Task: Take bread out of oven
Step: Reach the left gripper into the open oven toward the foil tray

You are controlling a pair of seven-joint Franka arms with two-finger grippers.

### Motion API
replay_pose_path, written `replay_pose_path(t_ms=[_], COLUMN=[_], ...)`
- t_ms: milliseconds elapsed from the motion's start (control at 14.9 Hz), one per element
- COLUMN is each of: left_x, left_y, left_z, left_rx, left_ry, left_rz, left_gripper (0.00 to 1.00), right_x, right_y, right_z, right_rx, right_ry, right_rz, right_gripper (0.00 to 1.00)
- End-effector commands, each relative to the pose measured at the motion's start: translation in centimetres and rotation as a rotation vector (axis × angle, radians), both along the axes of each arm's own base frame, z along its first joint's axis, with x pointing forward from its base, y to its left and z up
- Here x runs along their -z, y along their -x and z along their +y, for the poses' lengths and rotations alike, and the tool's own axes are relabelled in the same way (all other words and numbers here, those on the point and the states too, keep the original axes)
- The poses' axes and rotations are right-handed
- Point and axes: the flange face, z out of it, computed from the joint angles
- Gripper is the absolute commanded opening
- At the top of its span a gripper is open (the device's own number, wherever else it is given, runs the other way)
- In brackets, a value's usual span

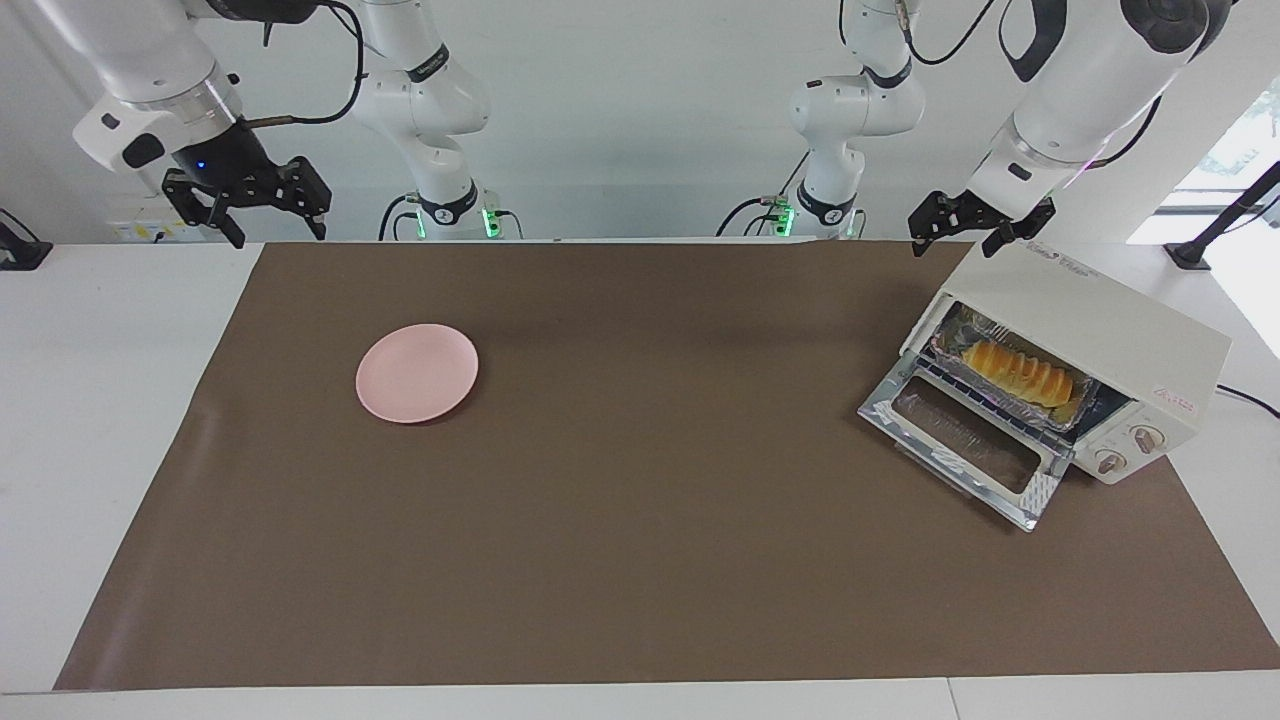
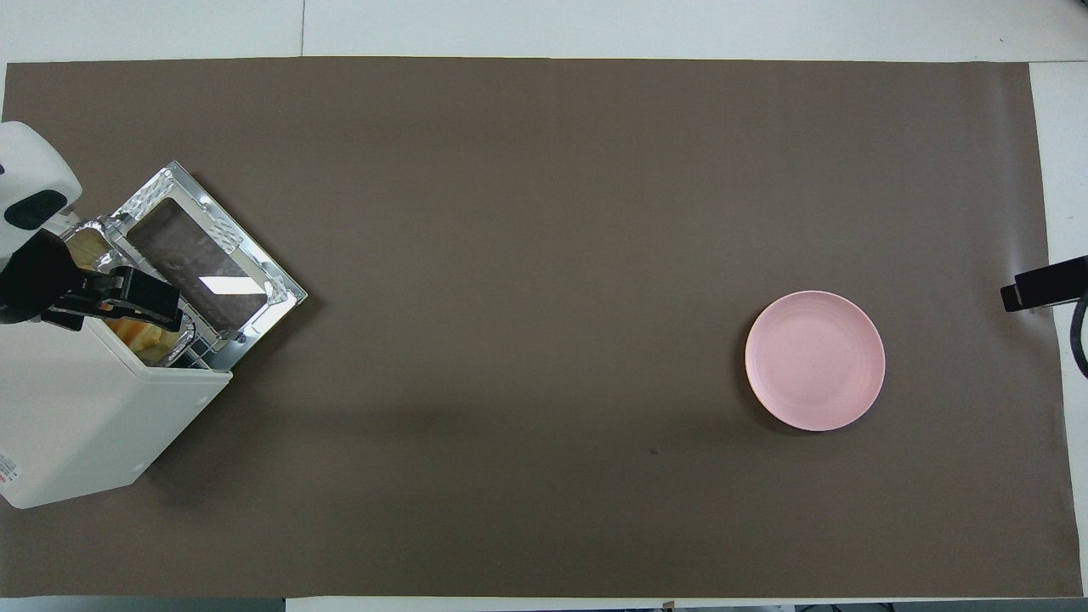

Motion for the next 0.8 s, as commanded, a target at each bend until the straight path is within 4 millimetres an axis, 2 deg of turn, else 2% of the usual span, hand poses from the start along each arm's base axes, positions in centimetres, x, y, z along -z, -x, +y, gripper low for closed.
replay_pose_path(t_ms=[0, 67, 134, 201, 268, 402, 469, 603, 736], left_x=[-0.1, 0.1, 1.6, 2.7, 3.2, 5.5, 7.5, 9.6, 10.1], left_y=[-0.9, -1.7, -3.1, -4.3, -5.1, -6.2, -7.1, -8.2, -8.5], left_z=[0.8, 1.4, 2.5, 2.7, 3.1, 3.4, 3.2, 3.4, 3.8], left_rx=[-0.157, -0.207, -0.228, -0.235, -0.248, -0.299, -0.325, -0.411, -0.482], left_ry=[-0.002, 0.000, -0.011, -0.034, -0.050, -0.080, -0.147, -0.193, -0.204], left_rz=[-0.109, -0.143, -0.136, -0.140, -0.151, -0.123, -0.112, -0.133, -0.134], left_gripper=[1.00, 1.00, 1.00, 1.00, 1.00, 1.00, 1.00, 1.00, 1.00], right_x=[0.0, 0.0, 0.0, 0.0, 0.0, 0.0, 0.0, 0.0, 0.0], right_y=[0.5, 0.5, 0.5, 0.5, 0.5, 0.5, 0.5, 0.5, 0.5], right_z=[0.0, 0.0, 0.0, 0.0, 0.0, 0.0, 0.0, 0.0, 0.0], right_rx=[0.013, 0.013, 0.013, 0.013, 0.013, 0.013, 0.013, 0.013, 0.013], right_ry=[0.012, 0.010, 0.011, 0.010, 0.010, 0.012, 0.010, 0.010, 0.010], right_rz=[0.008, 0.008, 0.006, 0.008, 0.008, 0.006, 0.008, 0.008, 0.008], right_gripper=[1.00, 1.00, 1.00, 1.00, 1.00, 1.00, 1.00, 1.00, 1.00])
